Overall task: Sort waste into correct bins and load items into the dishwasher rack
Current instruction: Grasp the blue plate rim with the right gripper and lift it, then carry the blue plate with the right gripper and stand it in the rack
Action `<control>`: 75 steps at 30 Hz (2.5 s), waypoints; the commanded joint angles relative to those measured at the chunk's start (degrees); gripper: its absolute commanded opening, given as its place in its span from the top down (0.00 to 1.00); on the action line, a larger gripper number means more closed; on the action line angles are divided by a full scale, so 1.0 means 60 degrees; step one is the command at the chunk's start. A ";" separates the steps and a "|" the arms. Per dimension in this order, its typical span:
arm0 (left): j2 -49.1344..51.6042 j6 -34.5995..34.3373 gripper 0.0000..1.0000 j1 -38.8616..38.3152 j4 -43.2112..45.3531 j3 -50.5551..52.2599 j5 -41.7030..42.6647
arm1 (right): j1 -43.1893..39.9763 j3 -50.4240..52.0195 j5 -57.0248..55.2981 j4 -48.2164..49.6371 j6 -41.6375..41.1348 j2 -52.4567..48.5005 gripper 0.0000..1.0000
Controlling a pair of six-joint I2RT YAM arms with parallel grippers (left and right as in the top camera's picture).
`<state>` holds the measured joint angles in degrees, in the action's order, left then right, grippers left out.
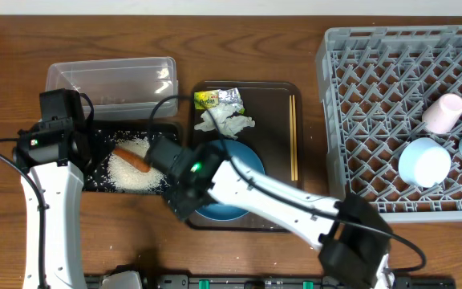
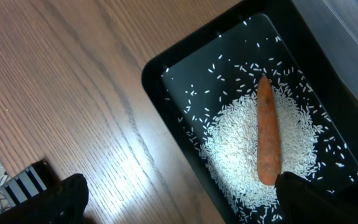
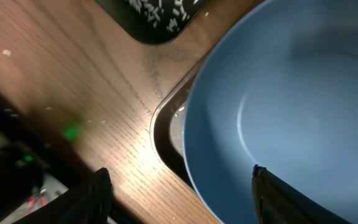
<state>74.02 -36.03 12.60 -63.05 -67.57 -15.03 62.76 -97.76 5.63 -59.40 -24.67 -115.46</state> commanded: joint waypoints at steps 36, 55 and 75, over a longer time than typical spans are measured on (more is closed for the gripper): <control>0.0026 -0.0047 0.01 0.0040 -0.0055 -0.0113 -0.0149 | -0.0900 -0.1807 -0.0725 -0.1377 -0.0492 0.0022 0.99; 0.0026 -0.0047 0.02 0.0040 -0.0055 -0.0117 -0.0149 | -1.0335 -0.1770 0.7253 -0.0470 0.3909 0.3268 0.99; 0.0026 -0.0047 0.02 0.0040 -0.0055 -0.0113 -0.0149 | -1.3963 -0.1508 1.2433 0.5362 0.2783 -0.0280 0.99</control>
<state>74.04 -36.03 12.60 -63.07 -67.57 -15.03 -20.73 -106.80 74.78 -29.32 -4.80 -115.57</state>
